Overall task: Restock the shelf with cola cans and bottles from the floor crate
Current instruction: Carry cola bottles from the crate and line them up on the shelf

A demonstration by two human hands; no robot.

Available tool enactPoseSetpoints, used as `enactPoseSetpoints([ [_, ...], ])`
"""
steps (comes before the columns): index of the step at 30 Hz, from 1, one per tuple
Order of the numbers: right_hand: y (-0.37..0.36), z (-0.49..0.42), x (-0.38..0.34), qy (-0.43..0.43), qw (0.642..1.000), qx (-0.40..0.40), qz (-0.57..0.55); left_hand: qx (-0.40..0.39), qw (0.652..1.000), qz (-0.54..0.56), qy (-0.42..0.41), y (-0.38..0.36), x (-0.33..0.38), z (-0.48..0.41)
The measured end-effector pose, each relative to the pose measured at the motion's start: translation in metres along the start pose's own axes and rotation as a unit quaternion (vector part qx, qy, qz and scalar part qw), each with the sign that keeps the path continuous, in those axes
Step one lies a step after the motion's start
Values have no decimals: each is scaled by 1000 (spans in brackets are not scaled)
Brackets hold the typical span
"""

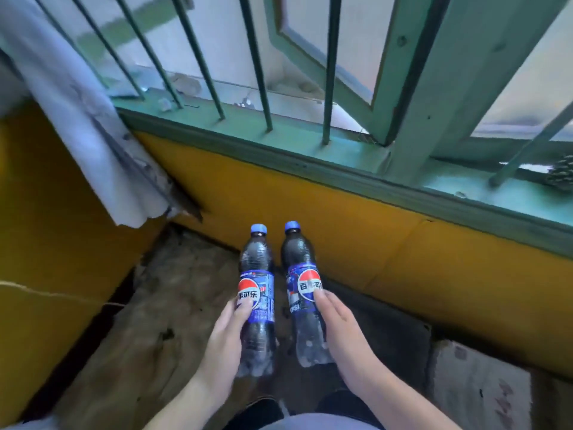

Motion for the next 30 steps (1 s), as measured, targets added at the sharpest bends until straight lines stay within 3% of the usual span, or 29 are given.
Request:
enactPoseSetpoints([
  [7,1,50,-10,51,983,-165,69,173,974,114,-89,2,-18,103],
  [13,-27,104,13,106,933,-317,136,324,915,139,-195,46,-39,191],
  [21,-53,194,57,147,832,-496,199,424,846,195,-257,98,-103,297],
  [30,-38,322,157,143,752,-597,241,510,775,238,-289,141,-211,430],
])
Point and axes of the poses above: each hand's wrist, its own z-axis away from the middle knuckle, its own y-axis out of the back of the hand, x = y × z, the point moved 3 cm from there along -z, towards the middle knuckle, and after that the axes turned 8 degrees about x, right-handed, at the moved point
